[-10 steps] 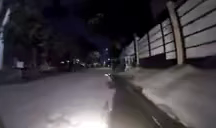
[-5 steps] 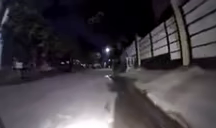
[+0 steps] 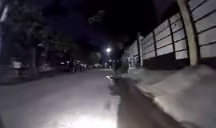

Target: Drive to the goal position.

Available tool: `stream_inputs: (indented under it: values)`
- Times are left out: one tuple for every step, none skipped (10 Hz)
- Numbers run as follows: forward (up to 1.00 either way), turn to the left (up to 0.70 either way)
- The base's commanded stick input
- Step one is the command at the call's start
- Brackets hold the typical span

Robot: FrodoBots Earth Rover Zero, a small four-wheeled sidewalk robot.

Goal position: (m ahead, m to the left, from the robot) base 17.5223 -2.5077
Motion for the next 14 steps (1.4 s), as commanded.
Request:
stream_inputs:
  values:
    - [0.5, 0.0]
    - [0.5, 0.0]
    - [0.5, 0.0]
    - [0.5, 0.0]
    - [0.5, 0.0]
    - [0.5, 0.0]
    - [0.5, 0.0]
    - [0.5, 0.0]
    - [0.5, 0.0]
    - [0.5, 0.0]
    - [0.5, 0.0]
    - [0.5, 0.0]
    - [0.5, 0.0]
    - [0.5, 0.0]
